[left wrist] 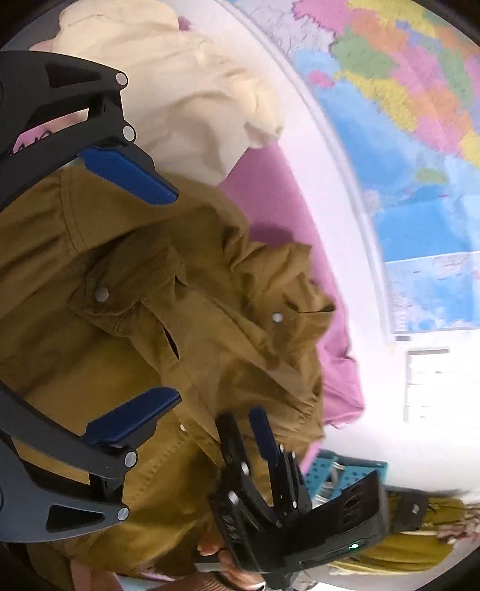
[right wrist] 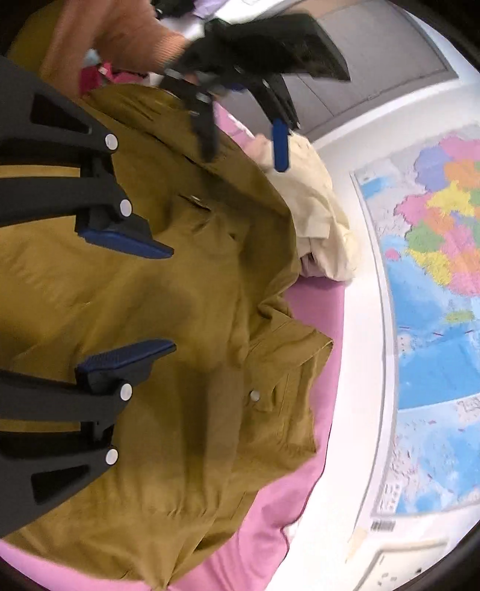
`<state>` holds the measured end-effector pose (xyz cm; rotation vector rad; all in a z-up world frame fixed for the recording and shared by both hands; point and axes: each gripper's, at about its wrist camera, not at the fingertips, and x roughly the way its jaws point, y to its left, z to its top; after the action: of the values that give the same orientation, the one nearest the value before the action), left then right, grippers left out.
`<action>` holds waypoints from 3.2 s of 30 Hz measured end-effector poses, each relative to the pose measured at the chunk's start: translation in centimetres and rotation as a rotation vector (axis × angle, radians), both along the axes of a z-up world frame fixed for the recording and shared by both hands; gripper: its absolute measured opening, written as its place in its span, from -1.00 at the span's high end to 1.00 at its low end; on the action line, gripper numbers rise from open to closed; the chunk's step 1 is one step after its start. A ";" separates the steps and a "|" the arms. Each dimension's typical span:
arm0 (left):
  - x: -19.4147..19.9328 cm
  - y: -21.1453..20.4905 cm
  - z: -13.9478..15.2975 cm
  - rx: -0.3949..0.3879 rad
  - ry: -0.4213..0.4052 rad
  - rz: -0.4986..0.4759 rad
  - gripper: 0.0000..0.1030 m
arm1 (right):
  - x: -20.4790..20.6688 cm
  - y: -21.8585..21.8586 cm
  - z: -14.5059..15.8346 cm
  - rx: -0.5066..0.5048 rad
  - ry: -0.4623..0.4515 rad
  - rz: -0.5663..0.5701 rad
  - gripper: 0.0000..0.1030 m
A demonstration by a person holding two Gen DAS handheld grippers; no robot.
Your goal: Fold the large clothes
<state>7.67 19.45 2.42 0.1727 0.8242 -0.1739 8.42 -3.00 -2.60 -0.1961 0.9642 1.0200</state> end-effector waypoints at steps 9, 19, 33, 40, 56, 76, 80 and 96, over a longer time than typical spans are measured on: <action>1.1 1.1 -4.1 0.035 0.157 0.092 -0.36 | -0.8 2.2 -3.5 -0.109 0.066 0.014 0.24; -6.2 4.9 -1.1 0.020 0.077 0.188 -0.79 | -2.7 6.2 -2.0 -0.079 0.003 0.095 0.24; -13.1 5.2 -4.2 0.001 0.156 0.202 -0.79 | -8.4 4.7 1.0 0.068 0.108 0.193 -0.27; -15.8 7.5 -2.0 -0.097 0.059 0.268 -0.79 | -15.2 9.1 -0.5 0.076 0.224 0.375 -0.26; -20.3 10.7 0.8 -0.177 -0.058 0.336 -0.79 | -18.6 11.1 2.6 0.148 0.255 0.471 0.89; -20.9 9.1 2.5 -0.243 -0.150 0.202 -0.89 | -7.4 1.8 8.6 0.258 0.202 0.140 0.72; -20.0 9.1 0.2 -0.330 -0.074 0.193 -0.89 | -7.8 -0.4 4.3 0.266 0.298 0.098 0.10; -18.1 4.9 -0.7 -0.387 -0.030 0.038 -0.87 | -14.1 0.6 2.9 0.321 0.218 0.260 0.92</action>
<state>-10.42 24.34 1.75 -0.2039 0.7490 -0.2906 -5.67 -2.39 0.25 0.0606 0.9712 1.4422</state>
